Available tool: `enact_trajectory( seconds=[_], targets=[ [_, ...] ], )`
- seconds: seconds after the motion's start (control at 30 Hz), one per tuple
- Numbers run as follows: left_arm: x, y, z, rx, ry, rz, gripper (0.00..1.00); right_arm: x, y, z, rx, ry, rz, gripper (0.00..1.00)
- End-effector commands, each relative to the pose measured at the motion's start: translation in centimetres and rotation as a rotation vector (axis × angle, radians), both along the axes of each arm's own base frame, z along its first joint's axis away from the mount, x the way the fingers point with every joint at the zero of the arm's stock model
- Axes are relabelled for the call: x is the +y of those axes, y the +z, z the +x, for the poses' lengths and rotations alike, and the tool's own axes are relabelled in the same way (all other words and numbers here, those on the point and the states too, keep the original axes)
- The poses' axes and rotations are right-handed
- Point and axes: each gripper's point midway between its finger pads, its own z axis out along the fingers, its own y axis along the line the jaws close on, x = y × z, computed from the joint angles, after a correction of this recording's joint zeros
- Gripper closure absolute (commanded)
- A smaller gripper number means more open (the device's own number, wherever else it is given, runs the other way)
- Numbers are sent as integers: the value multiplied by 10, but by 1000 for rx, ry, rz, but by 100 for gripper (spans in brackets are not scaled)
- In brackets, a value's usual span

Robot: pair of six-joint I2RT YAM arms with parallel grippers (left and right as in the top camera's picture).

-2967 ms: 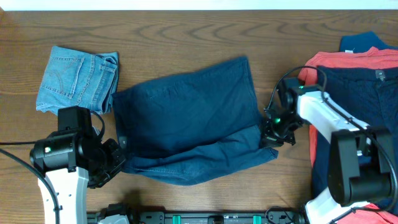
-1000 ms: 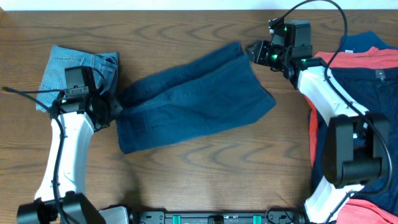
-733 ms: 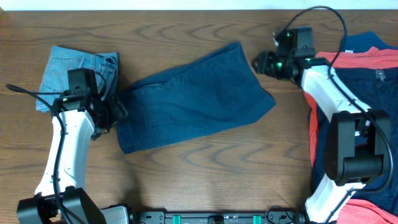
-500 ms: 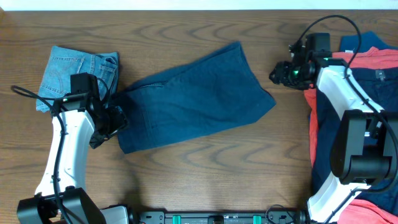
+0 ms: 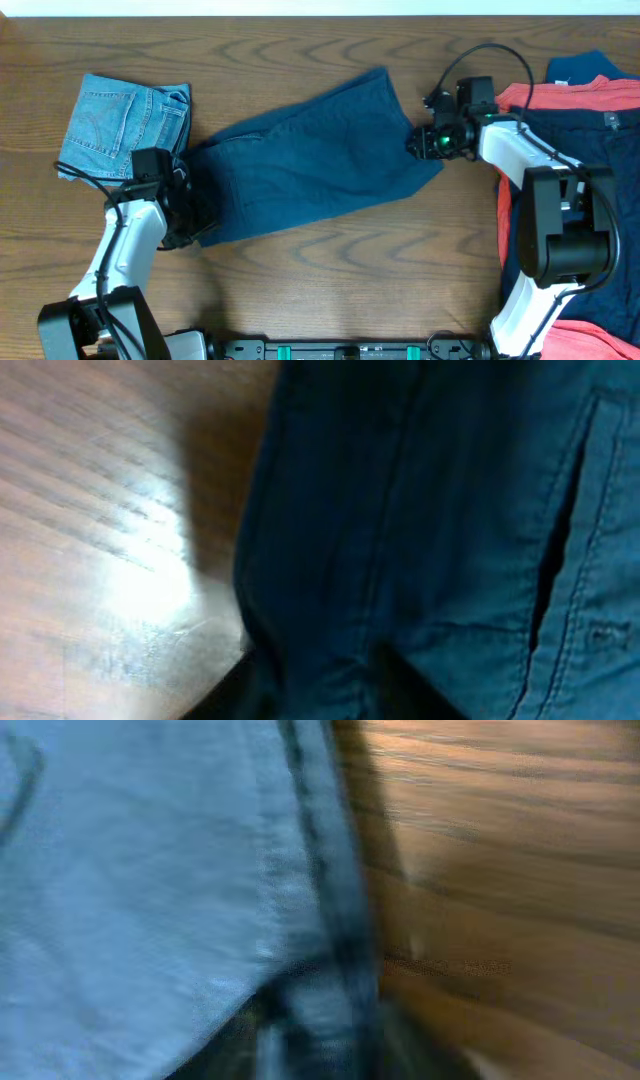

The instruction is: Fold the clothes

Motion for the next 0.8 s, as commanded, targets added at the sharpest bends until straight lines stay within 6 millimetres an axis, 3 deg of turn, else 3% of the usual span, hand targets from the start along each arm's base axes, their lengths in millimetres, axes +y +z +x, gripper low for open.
enact_trajectory(
  seconds=[0.0,0.07,0.23,0.37,0.4,0.47,0.5,0.53,0.57,0.6,0.7,0.77],
  targets=[
    [-5,-3,-3,-1,-72,-18,81,18,-6,-12,34,53,38,87],
    [-3,-3,-3,-3,-87,-8,89,13,-10,-17,79,5,19,99],
    [14,-6,-9,31,-71,90,94,-62,-22,-51,301,-367,-245,99],
    [22,0,-9,47,-69,135,94,-87,-10,-78,393,-426,-315,98],
    [22,3,-6,40,-69,135,94,-87,-8,-81,401,-426,-305,89],
    [23,9,-2,29,-69,137,94,-88,-1,-85,408,-430,-303,60],
    [23,13,0,26,-69,138,91,-89,2,-85,402,-431,-303,55],
    [22,18,2,24,-70,129,83,-89,8,-83,386,-435,-297,53],
    [21,24,3,25,-71,122,68,-89,14,-78,359,-430,-285,53],
    [21,30,4,26,-72,118,63,-85,22,-71,316,-400,-260,53],
    [16,52,9,24,-76,84,60,-54,57,-48,146,-229,-104,58],
    [7,67,17,-4,-84,33,59,-25,90,-35,21,-115,45,69]
  ],
)
